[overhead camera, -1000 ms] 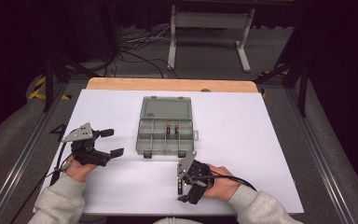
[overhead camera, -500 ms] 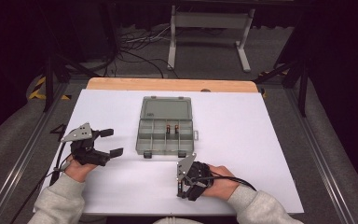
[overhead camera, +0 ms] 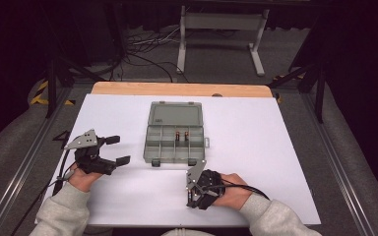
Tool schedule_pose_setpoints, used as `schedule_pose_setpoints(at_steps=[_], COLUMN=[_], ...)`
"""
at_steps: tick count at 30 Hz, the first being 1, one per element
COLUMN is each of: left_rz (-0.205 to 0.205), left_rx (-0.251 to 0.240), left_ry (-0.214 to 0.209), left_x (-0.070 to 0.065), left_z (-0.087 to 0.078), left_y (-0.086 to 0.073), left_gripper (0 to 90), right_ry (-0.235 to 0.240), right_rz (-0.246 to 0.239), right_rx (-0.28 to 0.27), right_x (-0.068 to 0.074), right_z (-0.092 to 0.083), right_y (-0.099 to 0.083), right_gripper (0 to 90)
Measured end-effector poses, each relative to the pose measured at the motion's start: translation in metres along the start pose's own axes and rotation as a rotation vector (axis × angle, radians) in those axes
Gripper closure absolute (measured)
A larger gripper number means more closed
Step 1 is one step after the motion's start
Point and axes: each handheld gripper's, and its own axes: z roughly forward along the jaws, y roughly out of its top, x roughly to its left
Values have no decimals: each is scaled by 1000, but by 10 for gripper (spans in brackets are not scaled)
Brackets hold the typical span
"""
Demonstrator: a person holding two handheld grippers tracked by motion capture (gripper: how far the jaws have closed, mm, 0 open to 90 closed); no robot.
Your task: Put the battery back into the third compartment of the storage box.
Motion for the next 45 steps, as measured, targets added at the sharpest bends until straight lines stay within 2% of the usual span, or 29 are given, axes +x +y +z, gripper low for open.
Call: schedule_pose_setpoints(at_steps=[1,23,40,45], left_rz=[-11,-8,-9,-13], left_rx=[-1,-1,-1,-5], left_ry=[-8,-9,-11,-11], left_x=[-1,-1,-1,-1], left_z=[0,0,0,0], left_y=[0,0,0,0], left_gripper=[82,82,82,82], right_ry=[0,-1,-37,-45], right_rz=[0,-35,-50,-54], right_rx=[-3,-35,-76,-70], right_x=[0,-15,-41,-48], right_z=[-1,-37,-75,-80], right_y=[0,26,44,49], right_gripper=[412,416,416,416])
